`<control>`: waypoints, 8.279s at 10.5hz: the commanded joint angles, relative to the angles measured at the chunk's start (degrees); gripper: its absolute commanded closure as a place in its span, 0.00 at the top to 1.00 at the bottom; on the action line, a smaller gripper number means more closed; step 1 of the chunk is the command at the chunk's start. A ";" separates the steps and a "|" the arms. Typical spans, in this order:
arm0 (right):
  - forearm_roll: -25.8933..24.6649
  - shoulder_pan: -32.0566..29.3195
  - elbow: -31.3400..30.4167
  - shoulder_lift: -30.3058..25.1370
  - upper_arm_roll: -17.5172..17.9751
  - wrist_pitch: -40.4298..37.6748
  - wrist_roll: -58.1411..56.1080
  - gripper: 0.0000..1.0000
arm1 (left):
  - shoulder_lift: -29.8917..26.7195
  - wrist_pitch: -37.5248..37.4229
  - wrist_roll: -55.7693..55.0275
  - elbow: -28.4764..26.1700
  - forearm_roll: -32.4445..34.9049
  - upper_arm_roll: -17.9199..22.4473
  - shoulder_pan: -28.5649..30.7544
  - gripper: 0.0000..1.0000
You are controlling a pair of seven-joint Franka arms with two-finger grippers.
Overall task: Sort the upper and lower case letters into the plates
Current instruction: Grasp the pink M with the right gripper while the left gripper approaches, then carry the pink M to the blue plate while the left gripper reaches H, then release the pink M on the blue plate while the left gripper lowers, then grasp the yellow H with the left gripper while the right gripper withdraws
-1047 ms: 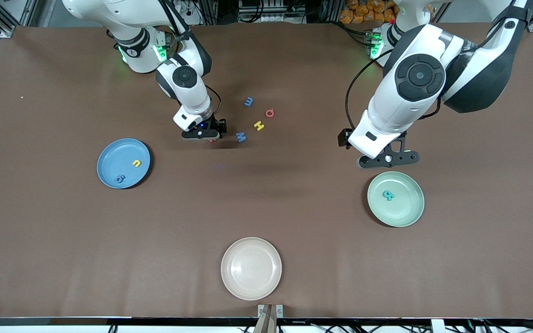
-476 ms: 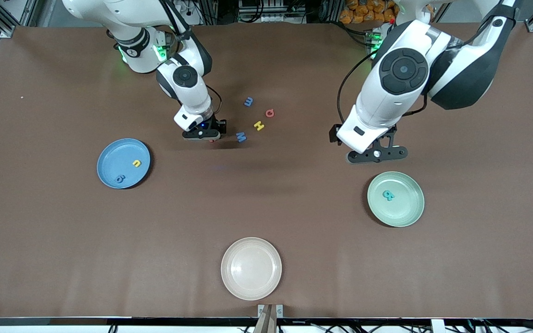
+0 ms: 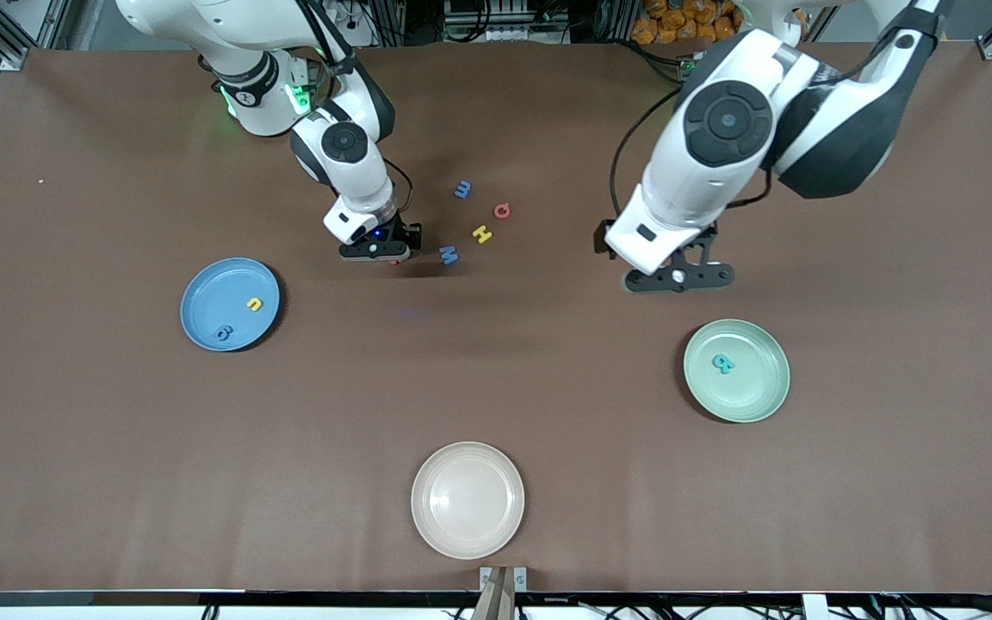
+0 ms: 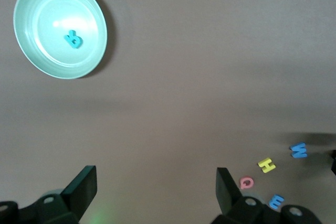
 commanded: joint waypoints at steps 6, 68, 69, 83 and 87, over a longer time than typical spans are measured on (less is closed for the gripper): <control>-0.06 -0.47 0.74 1.45 -0.82 -0.17 0.35 0.52 | -0.48 -0.61 -2.31 -0.20 -2.17 -1.09 -1.34 1.00; 1.26 -31.16 12.79 -3.03 -1.53 -33.22 -43.37 1.00 | 25.36 43.95 -11.19 -17.70 31.66 2.42 -27.80 0.73; 1.26 -30.97 12.79 -2.94 -1.53 -32.96 -42.64 1.00 | 25.45 44.82 -11.19 -17.70 31.67 3.12 -27.89 0.72; 1.35 -30.09 11.47 -4.42 -1.44 -32.50 -42.46 1.00 | 25.63 45.80 -10.83 -17.26 33.42 4.01 -27.71 0.00; 4.51 -22.74 7.87 -10.58 -1.44 -34.44 -30.47 1.00 | 21.43 41.34 -11.28 -16.38 29.75 3.22 -22.36 0.00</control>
